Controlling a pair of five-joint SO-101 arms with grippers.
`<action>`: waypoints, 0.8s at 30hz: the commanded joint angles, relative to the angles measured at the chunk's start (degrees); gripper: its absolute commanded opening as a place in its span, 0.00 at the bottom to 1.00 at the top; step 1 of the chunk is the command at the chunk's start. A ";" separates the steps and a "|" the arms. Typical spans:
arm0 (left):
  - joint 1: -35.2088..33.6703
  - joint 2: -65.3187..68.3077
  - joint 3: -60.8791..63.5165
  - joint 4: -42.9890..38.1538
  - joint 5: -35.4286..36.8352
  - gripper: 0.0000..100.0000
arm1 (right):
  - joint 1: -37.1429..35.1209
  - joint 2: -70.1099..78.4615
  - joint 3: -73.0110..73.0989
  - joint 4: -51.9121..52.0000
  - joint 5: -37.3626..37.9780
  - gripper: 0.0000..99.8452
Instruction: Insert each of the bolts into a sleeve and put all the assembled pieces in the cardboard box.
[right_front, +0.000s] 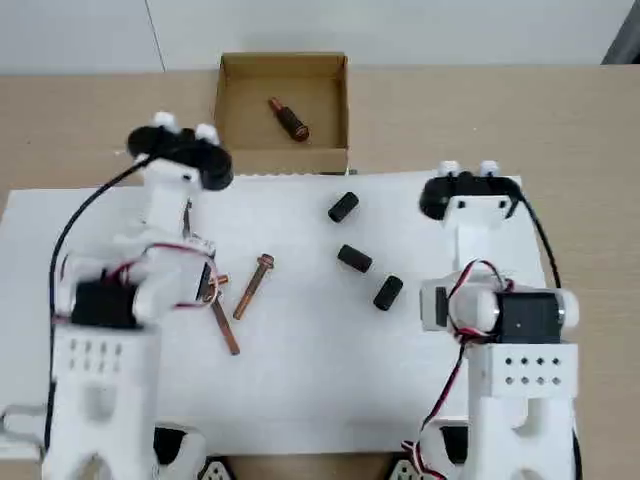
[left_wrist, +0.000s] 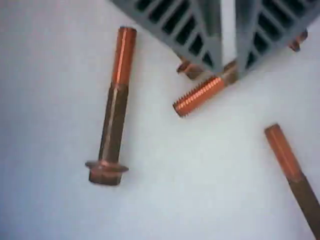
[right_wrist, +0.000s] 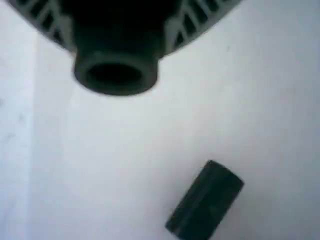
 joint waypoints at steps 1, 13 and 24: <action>0.44 9.14 -5.05 3.60 0.18 0.01 | 2.86 -1.10 -0.18 -1.10 0.26 0.01; 5.10 32.79 -14.64 9.41 -8.00 0.01 | 3.74 -1.10 -0.09 -1.10 0.18 0.01; 5.10 47.03 -23.43 9.49 -9.05 0.09 | 3.74 -1.10 -0.09 -1.10 0.18 0.01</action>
